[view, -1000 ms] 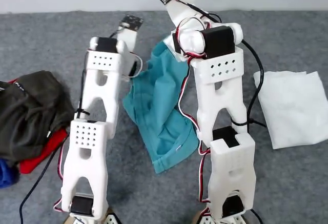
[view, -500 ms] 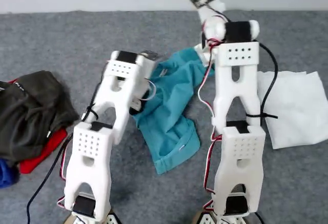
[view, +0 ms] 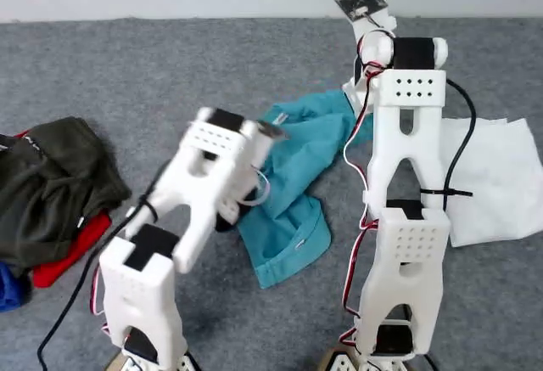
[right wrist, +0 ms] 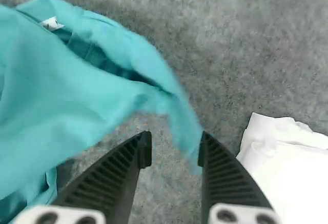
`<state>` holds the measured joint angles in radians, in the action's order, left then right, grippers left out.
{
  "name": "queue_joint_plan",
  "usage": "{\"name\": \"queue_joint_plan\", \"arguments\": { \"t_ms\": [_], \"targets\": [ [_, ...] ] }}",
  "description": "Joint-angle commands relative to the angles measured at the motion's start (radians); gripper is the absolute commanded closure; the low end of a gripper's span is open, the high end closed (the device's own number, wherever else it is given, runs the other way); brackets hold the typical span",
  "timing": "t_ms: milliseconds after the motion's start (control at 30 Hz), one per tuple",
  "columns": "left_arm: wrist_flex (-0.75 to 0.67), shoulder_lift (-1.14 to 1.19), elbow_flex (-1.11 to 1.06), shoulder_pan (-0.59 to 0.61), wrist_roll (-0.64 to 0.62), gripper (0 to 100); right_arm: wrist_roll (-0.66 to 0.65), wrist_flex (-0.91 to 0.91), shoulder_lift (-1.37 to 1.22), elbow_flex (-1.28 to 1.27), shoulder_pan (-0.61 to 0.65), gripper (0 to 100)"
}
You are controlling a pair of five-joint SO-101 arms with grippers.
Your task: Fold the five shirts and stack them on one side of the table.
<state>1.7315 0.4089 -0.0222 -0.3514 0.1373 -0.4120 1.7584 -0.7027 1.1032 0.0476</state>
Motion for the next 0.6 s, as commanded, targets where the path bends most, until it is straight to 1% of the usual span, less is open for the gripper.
{"name": "queue_joint_plan", "arguments": {
  "t_ms": [0,133,233,300,567],
  "targets": [
    [0.023,-0.055,-0.033,-0.117,0.04,98,0.008,0.036,0.036,0.0,-0.012,82.6],
    [0.025,-0.055,-0.03,-0.282,0.061,98,0.003,0.036,0.036,0.0,-0.013,82.4],
    [0.025,-0.055,-0.03,-0.356,0.086,98,0.002,0.036,0.036,-0.002,-0.013,82.4],
    [0.025,-0.055,-0.031,-0.373,0.098,98,0.002,0.036,0.036,-0.002,-0.013,82.3],
    [0.025,-0.057,-0.028,-0.376,0.098,98,0.002,0.036,0.036,-0.003,-0.01,82.3]
  ]
}}
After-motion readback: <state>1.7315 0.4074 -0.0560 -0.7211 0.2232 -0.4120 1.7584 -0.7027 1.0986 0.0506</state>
